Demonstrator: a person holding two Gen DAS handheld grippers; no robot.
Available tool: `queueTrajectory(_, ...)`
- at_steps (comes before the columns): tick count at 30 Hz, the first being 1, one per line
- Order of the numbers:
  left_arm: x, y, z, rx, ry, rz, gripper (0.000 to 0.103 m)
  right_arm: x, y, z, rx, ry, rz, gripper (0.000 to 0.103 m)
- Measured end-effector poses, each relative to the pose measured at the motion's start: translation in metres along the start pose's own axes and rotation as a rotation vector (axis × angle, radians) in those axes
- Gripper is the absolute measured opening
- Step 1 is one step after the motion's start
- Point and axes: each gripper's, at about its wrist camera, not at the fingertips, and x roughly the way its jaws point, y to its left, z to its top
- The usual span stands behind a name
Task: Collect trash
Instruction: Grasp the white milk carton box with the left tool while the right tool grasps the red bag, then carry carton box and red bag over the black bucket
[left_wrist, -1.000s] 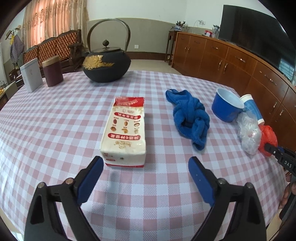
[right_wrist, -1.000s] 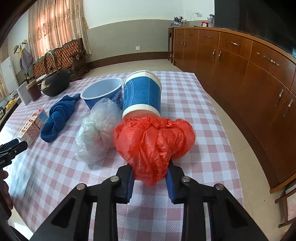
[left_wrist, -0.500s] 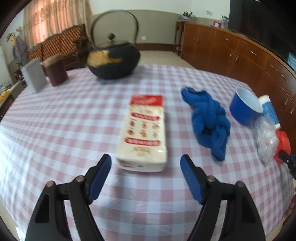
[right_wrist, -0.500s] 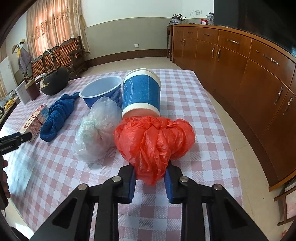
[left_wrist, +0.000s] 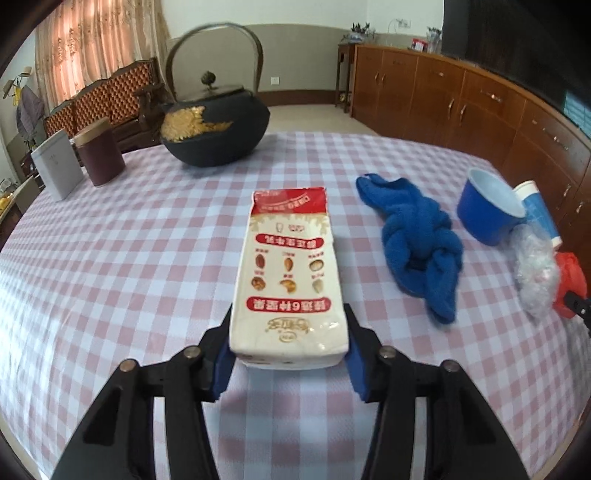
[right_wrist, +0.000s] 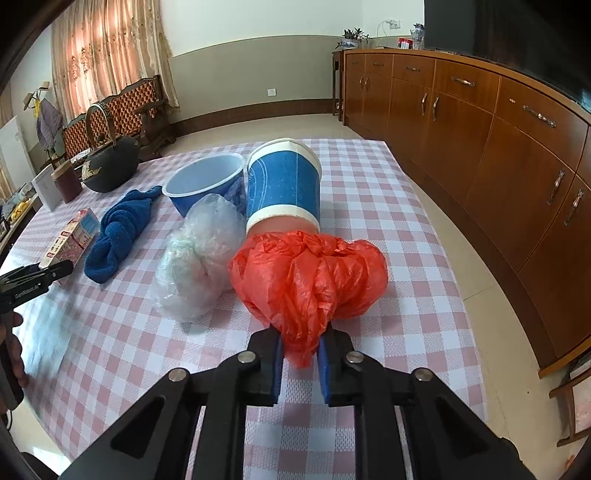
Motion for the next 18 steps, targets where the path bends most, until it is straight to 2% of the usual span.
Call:
queueTrajectory(7, -0.033, -0.007, -0.023, 0.011, -0.034, -0.014, 0.052, -0.026, 0.002, -0.010, 0.015, -0.037, 0.017, 0.010)
queueTrajectory(18, -0.091, -0.032, -0.046, 0.051, -0.093, -0.058, 0.052, -0.088, -0.005, -0.033, 0.037, -0.105, 0.019, 0.009)
